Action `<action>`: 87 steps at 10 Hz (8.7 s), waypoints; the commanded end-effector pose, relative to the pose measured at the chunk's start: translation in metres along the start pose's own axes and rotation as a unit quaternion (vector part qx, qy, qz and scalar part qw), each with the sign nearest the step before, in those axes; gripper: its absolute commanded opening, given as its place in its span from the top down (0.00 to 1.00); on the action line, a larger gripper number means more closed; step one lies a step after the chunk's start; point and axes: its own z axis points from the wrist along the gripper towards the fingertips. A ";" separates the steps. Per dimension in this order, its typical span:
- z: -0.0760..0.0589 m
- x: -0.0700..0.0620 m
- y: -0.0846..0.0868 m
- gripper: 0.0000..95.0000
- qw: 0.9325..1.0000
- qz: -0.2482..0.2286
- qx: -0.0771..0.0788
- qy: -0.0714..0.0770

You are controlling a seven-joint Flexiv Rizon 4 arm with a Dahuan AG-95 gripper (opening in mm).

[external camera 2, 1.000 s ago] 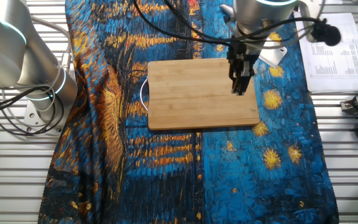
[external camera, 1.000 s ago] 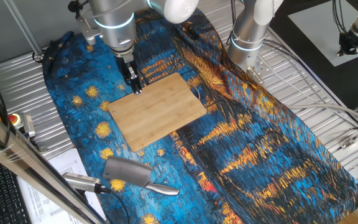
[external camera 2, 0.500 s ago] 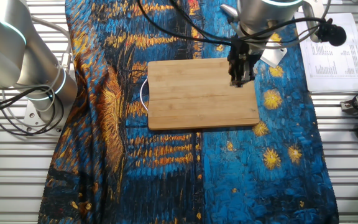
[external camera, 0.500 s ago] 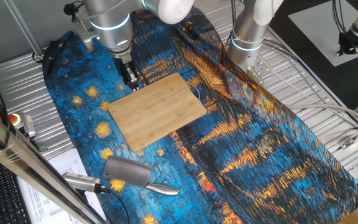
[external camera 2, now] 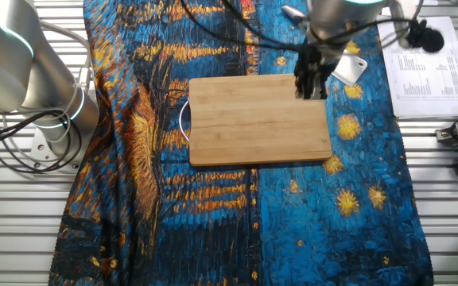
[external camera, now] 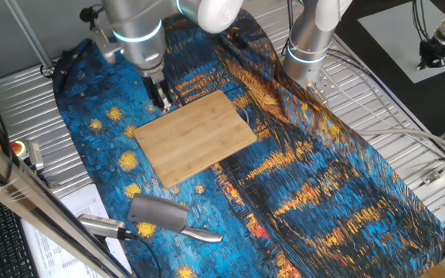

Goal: Put the knife on the cutting board

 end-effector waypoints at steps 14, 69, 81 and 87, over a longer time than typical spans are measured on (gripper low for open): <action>0.030 -0.067 0.092 1.00 1.000 0.013 -0.001 0.011; 0.118 -0.084 0.267 0.60 0.992 0.110 -0.061 0.021; 0.135 -0.092 0.285 0.60 0.988 0.145 -0.059 -0.010; 0.142 -0.092 0.286 0.60 0.988 0.145 -0.049 -0.009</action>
